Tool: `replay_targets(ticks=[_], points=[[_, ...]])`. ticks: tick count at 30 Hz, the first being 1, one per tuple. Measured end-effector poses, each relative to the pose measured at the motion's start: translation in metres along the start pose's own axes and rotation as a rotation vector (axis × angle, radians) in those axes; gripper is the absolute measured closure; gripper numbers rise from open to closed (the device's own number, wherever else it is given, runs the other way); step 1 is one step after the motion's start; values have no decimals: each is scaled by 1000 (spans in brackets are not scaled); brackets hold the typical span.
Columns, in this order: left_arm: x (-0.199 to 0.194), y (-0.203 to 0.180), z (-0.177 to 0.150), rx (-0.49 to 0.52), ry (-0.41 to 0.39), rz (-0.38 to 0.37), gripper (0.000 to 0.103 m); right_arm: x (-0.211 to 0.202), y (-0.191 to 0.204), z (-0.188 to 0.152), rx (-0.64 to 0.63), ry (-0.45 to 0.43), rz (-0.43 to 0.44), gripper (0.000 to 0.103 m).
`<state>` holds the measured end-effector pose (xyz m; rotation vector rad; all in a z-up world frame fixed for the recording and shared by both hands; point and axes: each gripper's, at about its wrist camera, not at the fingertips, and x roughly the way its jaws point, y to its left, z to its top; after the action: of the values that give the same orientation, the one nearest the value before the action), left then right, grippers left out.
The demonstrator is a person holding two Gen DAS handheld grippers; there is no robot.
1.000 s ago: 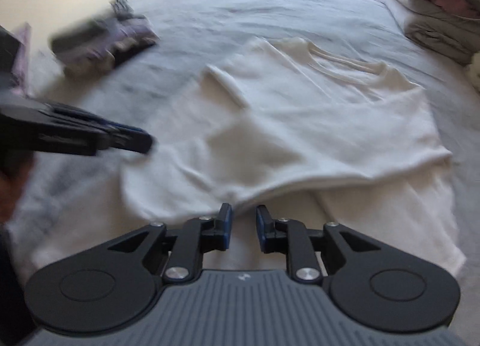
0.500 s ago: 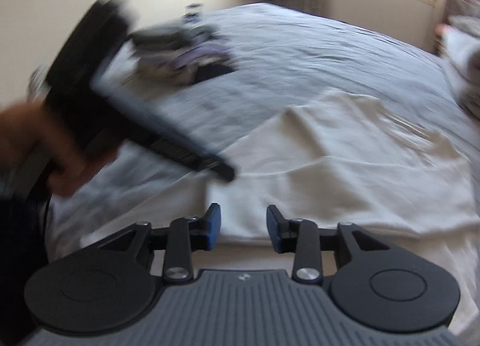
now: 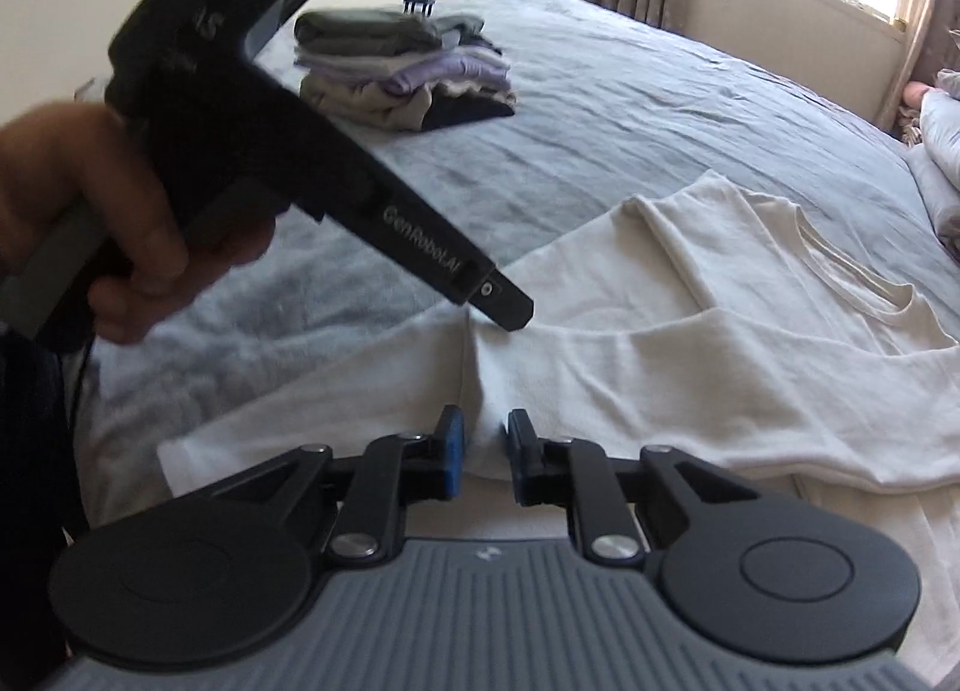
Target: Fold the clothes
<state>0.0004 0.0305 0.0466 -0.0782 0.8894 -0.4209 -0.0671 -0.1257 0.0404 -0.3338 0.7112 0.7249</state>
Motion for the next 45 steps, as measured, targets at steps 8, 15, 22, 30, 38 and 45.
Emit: replay_targets(ticks=[8,15,22,30,38,45], points=[[-2,1,2,2,-11,4,87,-1,1,1,3,26,38,85],[-6,-3,1,25,-39,-2,81,-18,0,2,-74,-10,118,75],[-11,-18,0,75,-101,-2,81,-50,-72,8,146,-79,2,65],[4,-36,-5,126,-73,-38,82,-21,-114,-12,298,19,-237,63],[15,-31,-9,107,-7,-24,82,-12,-117,-19,283,81,-234,60],[10,-26,-3,50,-62,-56,79,-26,-133,-19,356,41,-240,59]])
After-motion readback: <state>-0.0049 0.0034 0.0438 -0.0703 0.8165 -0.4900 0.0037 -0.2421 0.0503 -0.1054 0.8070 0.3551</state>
